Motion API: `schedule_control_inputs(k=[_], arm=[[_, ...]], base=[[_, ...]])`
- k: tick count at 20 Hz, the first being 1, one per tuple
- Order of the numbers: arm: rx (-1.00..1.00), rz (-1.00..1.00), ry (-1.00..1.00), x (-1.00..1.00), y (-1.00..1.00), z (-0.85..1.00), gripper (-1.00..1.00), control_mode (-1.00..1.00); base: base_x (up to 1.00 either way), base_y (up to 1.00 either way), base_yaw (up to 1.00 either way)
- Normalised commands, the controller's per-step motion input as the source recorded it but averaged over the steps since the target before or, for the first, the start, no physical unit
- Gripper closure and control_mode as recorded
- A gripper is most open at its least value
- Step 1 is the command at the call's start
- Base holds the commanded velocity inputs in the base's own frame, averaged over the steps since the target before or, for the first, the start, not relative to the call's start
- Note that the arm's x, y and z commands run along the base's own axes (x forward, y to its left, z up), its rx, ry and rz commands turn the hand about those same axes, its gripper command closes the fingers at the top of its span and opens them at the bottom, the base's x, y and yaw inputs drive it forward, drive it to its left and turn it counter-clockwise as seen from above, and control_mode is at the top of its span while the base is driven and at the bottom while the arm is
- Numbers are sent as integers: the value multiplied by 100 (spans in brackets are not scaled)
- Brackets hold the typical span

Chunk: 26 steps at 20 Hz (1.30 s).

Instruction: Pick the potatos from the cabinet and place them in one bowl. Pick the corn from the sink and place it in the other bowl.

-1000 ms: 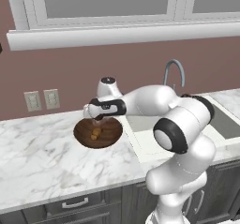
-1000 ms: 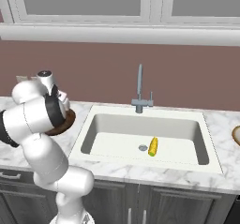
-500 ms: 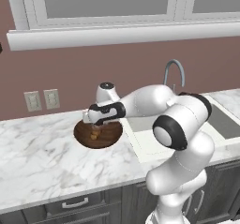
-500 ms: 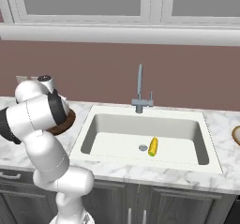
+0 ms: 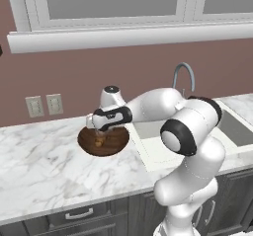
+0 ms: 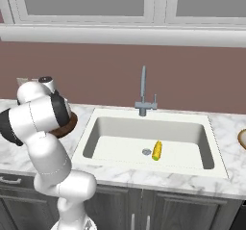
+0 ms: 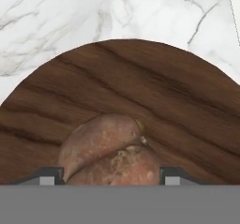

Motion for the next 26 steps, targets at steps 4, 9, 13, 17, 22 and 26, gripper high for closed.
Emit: schedule_control_inputs(k=[4, 9, 13, 17, 22, 26], arm=[[0, 0, 0, 0, 0, 0, -100, -100], [0, 0, 0, 0, 0, 0, -100, -100], [0, 0, 0, -2, -1, 18, -100, -100], [0, 0, -2, -16, 0, 32, -100, -100], [0, 3, -9, -66, -9, 10, -100, -100], [0, 9, -12, -96, -49, 2, -100, -100]], base=[[0, 0, 0], [0, 0, 0], [0, 0, 0], [0, 0, 0], [0, 0, 0], [0, 0, 0]])
